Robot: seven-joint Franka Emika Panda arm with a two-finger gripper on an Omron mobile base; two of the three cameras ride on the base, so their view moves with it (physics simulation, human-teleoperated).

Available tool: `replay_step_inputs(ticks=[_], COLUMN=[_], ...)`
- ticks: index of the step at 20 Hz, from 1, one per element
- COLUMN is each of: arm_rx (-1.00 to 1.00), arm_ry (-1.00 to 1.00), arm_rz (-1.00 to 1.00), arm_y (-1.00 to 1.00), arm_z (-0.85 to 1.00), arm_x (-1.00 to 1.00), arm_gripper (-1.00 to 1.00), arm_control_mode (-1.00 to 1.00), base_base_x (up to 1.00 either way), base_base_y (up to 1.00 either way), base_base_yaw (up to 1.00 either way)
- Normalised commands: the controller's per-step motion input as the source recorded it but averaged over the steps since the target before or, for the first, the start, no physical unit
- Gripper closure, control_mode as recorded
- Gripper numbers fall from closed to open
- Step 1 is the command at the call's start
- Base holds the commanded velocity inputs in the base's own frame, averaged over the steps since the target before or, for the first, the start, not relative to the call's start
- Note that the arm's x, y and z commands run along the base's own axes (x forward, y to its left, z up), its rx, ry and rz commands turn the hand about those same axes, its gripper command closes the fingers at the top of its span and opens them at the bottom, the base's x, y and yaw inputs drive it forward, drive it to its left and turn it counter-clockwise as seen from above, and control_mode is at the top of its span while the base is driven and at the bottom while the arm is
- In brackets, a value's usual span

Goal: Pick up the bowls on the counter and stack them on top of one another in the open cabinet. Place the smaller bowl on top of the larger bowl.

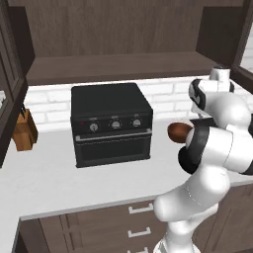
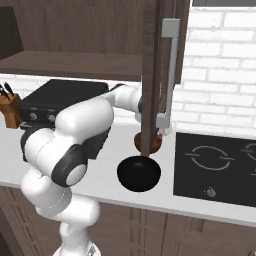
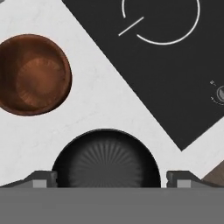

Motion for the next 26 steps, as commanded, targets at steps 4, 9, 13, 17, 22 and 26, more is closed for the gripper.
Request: replay_step_inputs(ticks=[4, 9, 13, 17, 22, 26], arm_rx=[0.0, 0.07, 0.09, 0.03, 0.0, 0.0], arm_ry=[0.0, 0.0, 0.0, 0.0, 0.0, 0.0], arm_rz=[0.0, 0.0, 0.0, 0.0, 0.0, 0.0], arm_y=[0.01, 0.0, 0.0, 0.01, 0.02, 0.0], arm_z=[-0.47, -0.46, -0.39, -0.36, -0.39, -0.32], arm_x=[0.35, 0.27, 0.31, 0.27, 0.21, 0.2], arm_gripper=[-1.0, -1.0, -1.0, -1.0, -1.0, -1.0], arm_control_mode=[-1.0, -1.0, -1.0, -1.0, -1.0, -1.0], base_base_x=[0.0, 0.0, 0.0, 0.0, 0.0, 0.0], base_base_y=[0.0, 0.0, 0.0, 0.0, 0.0, 0.0], base_base_yaw=[0.0, 0.0, 0.0, 0.0, 0.0, 0.0])
